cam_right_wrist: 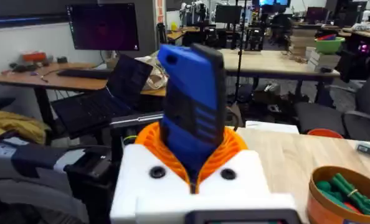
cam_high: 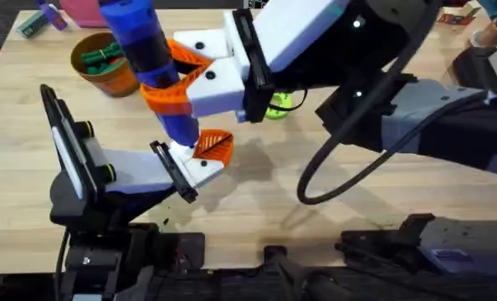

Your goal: Pick up the gripper from the table and insert it into the empty holder that is missing its gripper. Then pick up a screw, insert it into the mounting hole, and use the screwdriver to tighten it. Finally, clean up the table by picking up the vegetable and placing it into the bucket.

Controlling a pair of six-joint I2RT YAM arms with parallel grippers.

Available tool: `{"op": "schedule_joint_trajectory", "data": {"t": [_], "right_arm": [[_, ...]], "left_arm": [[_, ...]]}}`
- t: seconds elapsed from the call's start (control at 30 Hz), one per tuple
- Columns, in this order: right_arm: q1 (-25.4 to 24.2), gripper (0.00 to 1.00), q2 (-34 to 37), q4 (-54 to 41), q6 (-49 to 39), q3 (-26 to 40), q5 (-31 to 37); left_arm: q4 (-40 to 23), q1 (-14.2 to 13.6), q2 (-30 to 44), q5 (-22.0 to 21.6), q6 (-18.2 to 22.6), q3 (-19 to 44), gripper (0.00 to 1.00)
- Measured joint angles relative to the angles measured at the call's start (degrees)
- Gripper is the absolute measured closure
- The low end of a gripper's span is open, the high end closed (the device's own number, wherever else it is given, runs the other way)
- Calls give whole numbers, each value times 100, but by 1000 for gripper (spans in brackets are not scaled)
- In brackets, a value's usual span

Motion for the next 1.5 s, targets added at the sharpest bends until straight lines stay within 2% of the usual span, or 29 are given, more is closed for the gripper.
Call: {"op": "schedule_joint_trajectory", "data": {"t": [0.3,0.47,0.77,0.97,1.17,1.3,1.5], "right_arm": [[-2,976,0,-31,-50,0,-37],[-2,976,-37,-491,-200,37,81],[0,977,-48,-461,-256,95,-76],[2,977,63,-1268,-358,609,-293],[11,977,86,-2501,-882,1554,-315],[9,977,6,-2607,-1166,1931,-313],[-33,977,-105,-2788,-1259,2002,-295]], "left_arm": [[0,0,0,2,0,0,991],[-4,0,22,25,-28,0,991],[-2,0,22,33,-22,0,991],[2,-7,-9,42,4,2,991],[-7,-4,0,37,0,4,991],[-7,-4,-2,37,0,4,991],[-7,-4,-2,35,0,4,991]]}}
